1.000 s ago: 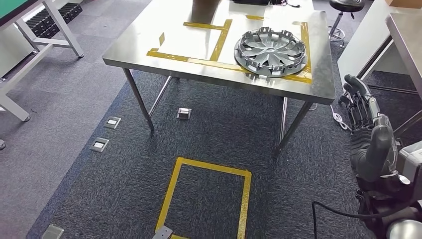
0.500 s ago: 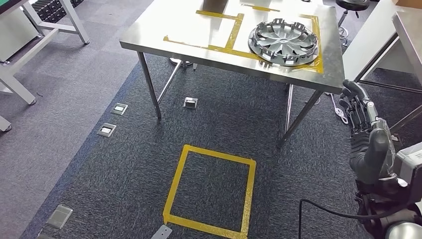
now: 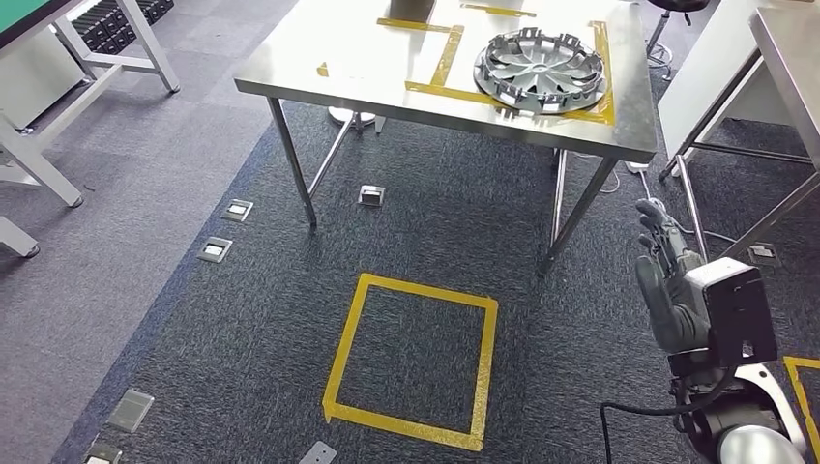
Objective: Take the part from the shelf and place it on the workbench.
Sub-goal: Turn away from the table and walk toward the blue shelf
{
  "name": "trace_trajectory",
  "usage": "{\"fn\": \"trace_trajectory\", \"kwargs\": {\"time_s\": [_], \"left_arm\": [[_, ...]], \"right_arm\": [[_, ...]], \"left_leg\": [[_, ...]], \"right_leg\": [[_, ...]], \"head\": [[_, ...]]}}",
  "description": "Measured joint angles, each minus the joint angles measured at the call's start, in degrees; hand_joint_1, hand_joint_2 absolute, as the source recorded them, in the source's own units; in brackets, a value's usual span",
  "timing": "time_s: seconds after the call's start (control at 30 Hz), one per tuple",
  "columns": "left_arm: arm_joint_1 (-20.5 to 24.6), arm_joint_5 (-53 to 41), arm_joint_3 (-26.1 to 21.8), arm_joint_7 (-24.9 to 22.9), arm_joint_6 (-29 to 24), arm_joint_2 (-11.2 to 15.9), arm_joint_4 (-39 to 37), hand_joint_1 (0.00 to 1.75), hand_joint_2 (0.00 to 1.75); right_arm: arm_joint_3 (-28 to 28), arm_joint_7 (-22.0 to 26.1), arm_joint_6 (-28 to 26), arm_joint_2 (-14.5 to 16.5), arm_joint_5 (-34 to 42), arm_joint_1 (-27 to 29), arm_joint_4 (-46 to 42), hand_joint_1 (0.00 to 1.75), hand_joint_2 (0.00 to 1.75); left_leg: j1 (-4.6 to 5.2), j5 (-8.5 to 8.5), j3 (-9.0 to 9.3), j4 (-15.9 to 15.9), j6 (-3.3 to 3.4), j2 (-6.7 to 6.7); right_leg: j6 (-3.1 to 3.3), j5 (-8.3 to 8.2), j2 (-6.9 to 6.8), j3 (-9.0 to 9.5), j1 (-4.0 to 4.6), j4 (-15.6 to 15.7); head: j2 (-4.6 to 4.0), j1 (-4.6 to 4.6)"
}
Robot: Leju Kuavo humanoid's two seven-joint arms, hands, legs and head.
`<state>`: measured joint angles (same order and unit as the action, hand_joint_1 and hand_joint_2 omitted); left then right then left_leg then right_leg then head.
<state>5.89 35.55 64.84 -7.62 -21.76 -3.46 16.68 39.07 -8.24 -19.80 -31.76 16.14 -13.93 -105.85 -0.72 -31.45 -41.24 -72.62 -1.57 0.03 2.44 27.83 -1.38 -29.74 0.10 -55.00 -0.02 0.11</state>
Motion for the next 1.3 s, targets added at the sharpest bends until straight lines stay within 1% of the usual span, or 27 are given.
{"fn": "trace_trajectory", "kwargs": {"time_s": [0.03, 0.07, 0.1, 0.13, 0.17, 0.27, 0.33, 0.37, 0.43, 0.47, 0.5, 0.53, 0.57, 0.63, 0.67, 0.7, 0.8, 0.83, 0.9, 0.97, 1.0, 1.03, 1.07, 1.13, 1.17, 1.23, 1.3], "left_arm": [[0.0, 0.1, 0.2, -0.1, 0.0, 0.1, 0.0, 0.00, 1.75], [0.0, 0.1, 0.5, -0.2, 0.1, 0.2, 0.0, 0.00, 1.75], [0.0, 0.2, 0.7, -0.4, 0.1, 0.2, 0.0, 0.00, 1.75], [0.0, 0.2, 0.8, -0.5, 0.1, 0.2, 0.0, 0.00, 1.75], [0.0, 0.3, 1.0, -0.7, 0.1, 0.2, 0.0, 0.00, 1.75], [-0.2, 1.2, 1.6, -0.8, 0.1, 0.2, 0.0, 0.00, 1.75], [-0.3, 1.9, 1.9, -0.7, 0.2, 0.2, 0.0, 0.00, 1.75], [-0.4, 2.1, 2.0, -0.7, 0.4, 0.2, 0.0, 0.00, 1.75], [-0.5, 2.0, 1.8, -0.7, 0.9, 0.1, 0.0, 0.00, 1.75], [-0.6, 1.6, 1.5, -0.6, 1.3, 0.1, 0.1, 0.00, 1.75], [-0.8, 1.0, 1.0, -0.6, 1.7, 0.2, 0.1, 0.00, 1.75], [-0.9, 0.3, 0.5, -0.4, 2.1, 0.2, 0.3, 0.00, 1.75], [-0.9, -0.4, -0.1, -0.3, 2.5, 0.1, 0.5, 0.00, 1.75], [-0.8, -1.9, -1.5, 0.1, 3.3, 0.1, 1.1, 0.00, 1.75], [-0.7, -2.7, -2.3, 0.3, 3.8, 0.1, 1.4, 0.00, 1.75], [-0.8, -3.5, -3.2, 0.5, 4.2, 0.1, 1.6, 0.00, 1.75], [-1.4, -5.9, -6.0, 1.0, 5.5, 0.2, 2.1, 0.00, 1.75], [-1.7, -6.8, -7.1, 1.2, 6.0, 0.3, 2.2, 0.00, 1.75], [-2.6, -8.4, -9.4, 1.5, 6.8, 0.5, 2.2, 0.00, 1.75], [-3.9, -10.1, -11.7, 1.9, 7.7, 0.9, 2.2, 0.00, 1.75], [-4.7, -10.9, -12.9, 2.0, 8.2, 1.0, 2.2, 0.00, 1.75], [-5.6, -11.7, -14.2, 2.2, 8.6, 1.2, 2.1, 0.00, 1.75], [-6.5, -12.5, -15.6, 2.3, 9.1, 1.4, 2.0, 0.00, 1.75], [-8.0, -14.1, -18.2, 2.7, 9.9, 1.9, 1.7, 0.00, 1.75], [-8.6, -14.9, -19.5, 2.9, 10.4, 2.0, 1.5, 0.00, 1.75], [-9.7, -16.6, -22.2, 3.2, 11.3, 2.3, 1.4, 0.00, 1.75], [-10.6, -18.3, -25.1, 3.6, 12.2, 2.5, 1.3, 0.00, 1.75]], "right_arm": [[-0.1, 0.2, 0.4, 0.1, 0.8, 0.9, 1.7, 0.00, 1.75], [-0.3, 0.4, 1.0, 0.2, 1.8, 1.7, 3.5, 0.00, 1.75], [-0.5, 0.8, 1.7, 0.3, 3.1, 2.6, 5.5, 0.00, 1.75], [-0.8, 1.4, 2.5, 0.5, 4.8, 3.5, 7.9, 0.00, 1.75], [-1.2, 2.5, 3.5, 0.7, 6.6, 4.5, 10.6, 0.00, 1.75], [-2.1, 7.4, 6.7, 1.7, 13.7, 7.0, 20.2, 0.00, 1.75], [-2.4, 10.6, 8.4, 2.7, 17.8, 8.2, 27.2, 0.00, 1.75], [-2.6, 11.8, 9.0, 3.3, 19.3, 8.7, 30.8, 0.00, 1.75], [-3.0, 13.4, 9.8, 4.8, 20.5, 10.2, 37.8, 0.00, 1.75], [-3.3, 13.6, 10.2, 5.6, 20.5, 11.1, 40.9, 0.00, 1.75], [-3.7, 13.7, 10.5, 6.4, 20.2, 12.0, 43.8, 0.00, 1.75], [-4.0, 13.8, 10.7, 7.1, 19.6, 12.8, 46.3, 0.00, 1.75], [-4.4, 13.8, 10.9, 7.8, 19.0, 13.4, 48.5, 0.00, 1.75], [-5.3, 13.7, 11.4, 8.9, 17.5, 14.5, 52.4, 0.00, 1.75], [-5.8, 13.6, 11.6, 9.4, 16.7, 14.8, 54.2, 0.00, 1.75], [-6.3, 13.5, 11.8, 10.0, 15.9, 15.2, 55.7, 0.00, 1.75], [-7.9, 13.2, 12.4, 11.6, 13.5, 16.2, 59.5, 0.00, 1.75], [-8.5, 13.1, 12.7, 12.2, 12.6, 16.4, 60.5, 0.00, 1.75], [-9.7, 12.8, 13.1, 13.5, 10.9, 16.5, 62.2, 0.00, 1.75], [-10.9, 12.5, 13.5, 14.8, 9.2, 16.5, 63.5, 0.00, 1.75], [-11.5, 12.4, 13.7, 15.5, 8.4, 16.5, 64.0, 0.00, 1.75], [-12.2, 12.3, 13.9, 16.1, 7.6, 16.4, 64.3, 0.00, 1.75], [-12.9, 12.2, 14.1, 16.7, 6.7, 16.2, 64.6, 0.00, 1.75], [-14.3, 12.0, 14.5, 17.8, 5.1, 15.9, 65.0, 0.00, 1.75], [-15.0, 11.8, 14.7, 18.3, 4.3, 15.7, 65.2, 0.00, 1.75], [-16.4, 11.5, 15.1, 19.2, 2.7, 15.5, 65.7, 0.00, 1.75], [-17.8, 11.2, 15.5, 20.0, 1.0, 15.8, 66.6, 0.00, 0.87]], "left_leg": [[-0.21, 0.99, 1.12, 1.2, -0.31, 0.00], [-0.44, 2.57, 3.09, 4.2, -0.60, 0.01], [-0.53, 3.51, 5.23, 7.6, -0.88, -0.05], [-0.52, 4.21, 7.00, 10.5, -0.86, -0.19], [-0.45, 4.32, 8.03, 12.2, -0.63, -0.32], [-0.32, 3.78, 8.13, 13.2, 1.01, -0.57], [-0.45, 3.92, 7.90, 13.6, 2.00, -0.61], [-0.49, 4.09, 7.76, 13.7, 2.41, -0.61], [-0.25, 4.32, 7.35, 13.7, 2.95, -0.63], [-0.09, 4.40, 7.19, 13.7, 3.08, -0.64], [0.09, 4.46, 7.08, 13.7, 3.17, -0.64], [0.24, 4.49, 7.04, 13.7, 3.21, -0.64], [0.38, 4.51, 7.06, 13.7, 3.20, -0.63], [0.64, 4.59, 7.06, 13.6, 3.02, -0.59], [0.73, 4.69, 6.99, 13.6, 2.80, -0.53], [0.74, 4.80, 6.90, 13.6, 2.51, -0.46], [0.54, 4.92, 6.77, 13.6, 1.47, -0.32], [0.49, 4.23, 6.54, 13.0, 1.13, -0.31], [0.38, 0.88, 4.95, 8.6, 0.58, -0.30], [0.32, -2.87, 2.70, 1.6, 0.23, -0.30], [0.32, -3.56, 2.25, -0.4, 0.14, -0.30], [0.32, -3.20, 2.75, -0.5, 0.15, -0.30], [0.34, -1.92, 4.29, 1.7, 0.26, -0.30], [0.46, 0.92, 8.70, 9.1, 0.77, -0.31], [0.56, 1.58, 10.29, 12.1, 1.06, -0.29], [0.73, 1.47, 11.29, 14.6, 1.46, -0.26], [0.79, 1.54, 11.25, 14.9, 1.63, -0.27]], "right_leg": [[-0.19, 0.04, -0.03, -0.31, -0.20, -0.4], [-0.47, 0.17, -0.02, -0.61, -0.45, -0.8], [-0.87, 0.37, -0.02, -0.92, -0.62, -1.3], [-1.30, 0.56, -0.02, -1.25, -0.71, -1.8], [-1.71, 0.67, -0.03, -1.53, -0.70, -2.2], [-2.64, 0.57, -0.07, -2.31, -0.59, -2.8], [-3.18, 1.72, 0.26, -3.15, -0.73, -4.2], [-3.40, 3.15, 0.51, -4.18, -0.80, -6.3], [-3.65, 6.69, 0.86, -7.61, -0.90, -13.5], [-3.68, 7.76, 0.89, -9.16, -0.92, -16.7], [-3.62, 7.87, 0.90, -9.96, -0.93, -18.3], [-3.47, 6.89, 0.90, -9.67, -0.93, -17.7], [-3.21, 5.09, 0.89, -8.29, -0.89, -15.0], [-2.53, 1.91, 0.84, -4.50, -0.67, -7.5], [-2.25, 1.13, 0.84, -3.21, -0.52, -4.8], [-2.04, 0.99, 0.88, -2.62, -0.35, -3.5], [-1.40, 0.58, 1.00, -2.57, -0.20, -2.9], [-1.05, 0.27, 0.97, -2.51, -0.30, -2.6], [-0.51, -0.20, 0.91, -2.47, -0.52, -2.2], [-0.30, -0.33, 0.91, -2.63, -0.48, -2.2], [-0.25, -0.36, 0.91, -2.71, -0.43, -2.3], [-0.23, -0.39, 0.93, -2.81, -0.40, -2.4], [-0.23, -0.40, 0.97, -2.89, -0.36, -2.6], [-0.41, -0.32, 1.03, -3.06, -0.23, -3.0], [-0.62, -0.29, 1.03, -3.19, -0.14, -3.2], [-0.88, 0.02, 0.95, -3.51, 0.08, -3.5], [-0.98, 0.16, 0.89, -3.57, 0.03, -3.5]], "head": [[0.00, -0.01], [0.00, -0.02], [0.00, -0.09], [0.00, -0.29], [0.00, -0.45], [0.00, -0.57], [0.00, -0.36], [0.00, -0.16], [0.00, 0.32], [0.00, 0.48], [0.00, 0.57], [0.00, 0.61], [0.00, 0.61], [0.00, 0.62], [0.00, 0.61], [0.00, 0.60], [0.00, 0.61], [0.00, 0.57], [0.00, 0.32], [0.00, 0.08], [0.00, 0.02], [0.00, -0.02], [0.00, -0.07], [0.00, -0.21], [0.00, -0.25], [0.00, -0.23], [0.00, -0.15]]}}
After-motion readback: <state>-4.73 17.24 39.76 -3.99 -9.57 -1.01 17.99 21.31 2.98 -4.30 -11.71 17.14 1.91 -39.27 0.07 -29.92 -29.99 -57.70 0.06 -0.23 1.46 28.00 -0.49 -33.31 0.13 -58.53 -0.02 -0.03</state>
